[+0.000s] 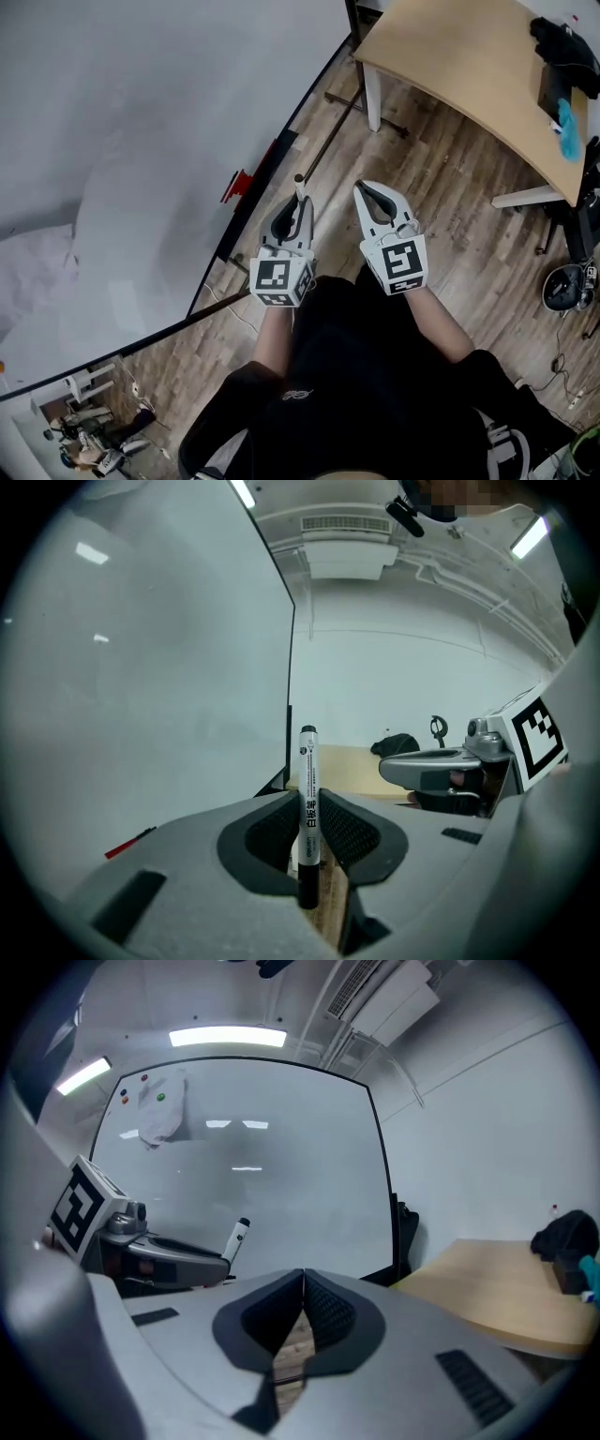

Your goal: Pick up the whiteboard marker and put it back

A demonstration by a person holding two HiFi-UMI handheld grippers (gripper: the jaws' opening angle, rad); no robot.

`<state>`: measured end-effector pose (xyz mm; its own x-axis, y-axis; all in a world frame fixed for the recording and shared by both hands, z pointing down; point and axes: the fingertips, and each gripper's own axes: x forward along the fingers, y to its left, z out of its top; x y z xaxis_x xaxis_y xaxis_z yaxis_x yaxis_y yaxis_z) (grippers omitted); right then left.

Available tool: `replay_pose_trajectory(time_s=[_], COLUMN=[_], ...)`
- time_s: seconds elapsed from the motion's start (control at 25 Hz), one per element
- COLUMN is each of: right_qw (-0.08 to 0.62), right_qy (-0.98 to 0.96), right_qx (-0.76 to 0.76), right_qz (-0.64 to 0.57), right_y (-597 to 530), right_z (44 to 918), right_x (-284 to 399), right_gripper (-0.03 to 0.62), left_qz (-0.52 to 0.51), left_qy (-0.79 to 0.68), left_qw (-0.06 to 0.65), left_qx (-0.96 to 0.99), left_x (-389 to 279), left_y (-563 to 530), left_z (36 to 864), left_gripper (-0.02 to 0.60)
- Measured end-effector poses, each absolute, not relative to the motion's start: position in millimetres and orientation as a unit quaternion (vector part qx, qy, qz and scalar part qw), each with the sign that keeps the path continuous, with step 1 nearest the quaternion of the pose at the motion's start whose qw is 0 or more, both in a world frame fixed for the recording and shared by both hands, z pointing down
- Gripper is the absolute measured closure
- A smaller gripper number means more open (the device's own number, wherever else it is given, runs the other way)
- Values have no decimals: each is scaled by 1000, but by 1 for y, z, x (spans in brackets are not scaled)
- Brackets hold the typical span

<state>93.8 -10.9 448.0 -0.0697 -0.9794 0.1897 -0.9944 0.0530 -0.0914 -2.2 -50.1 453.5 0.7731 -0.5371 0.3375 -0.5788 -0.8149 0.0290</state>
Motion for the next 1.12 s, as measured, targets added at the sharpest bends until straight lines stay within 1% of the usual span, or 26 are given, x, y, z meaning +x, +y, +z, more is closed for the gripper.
replay_pose_trajectory(time_s=[0.24, 0.6, 0.72, 0.92, 1.12], right_qw=[29, 36, 44, 56, 68], right_qy=[-732, -734, -735, -742, -756], right_qx=[669, 663, 661, 653, 634], right_qz=[126, 144, 144, 143, 148], right_y=[-23, -45, -61, -98, -142], right_z=[470, 488, 491, 493, 498], right_x=[101, 112, 114, 108, 96], right_gripper=[592, 591, 591, 591, 591], left_qz=[202, 283, 308, 336, 380], left_qy=[-309, -308, -296, -284, -271], left_qw=[54, 33, 10, 20, 13], left_qx=[928, 908, 904, 898, 884], left_x=[0, -5, -2, 0, -2], left_y=[-72, -115, -133, -165, -201], left_z=[466, 496, 502, 517, 538], left_gripper=[514, 514, 514, 514, 514])
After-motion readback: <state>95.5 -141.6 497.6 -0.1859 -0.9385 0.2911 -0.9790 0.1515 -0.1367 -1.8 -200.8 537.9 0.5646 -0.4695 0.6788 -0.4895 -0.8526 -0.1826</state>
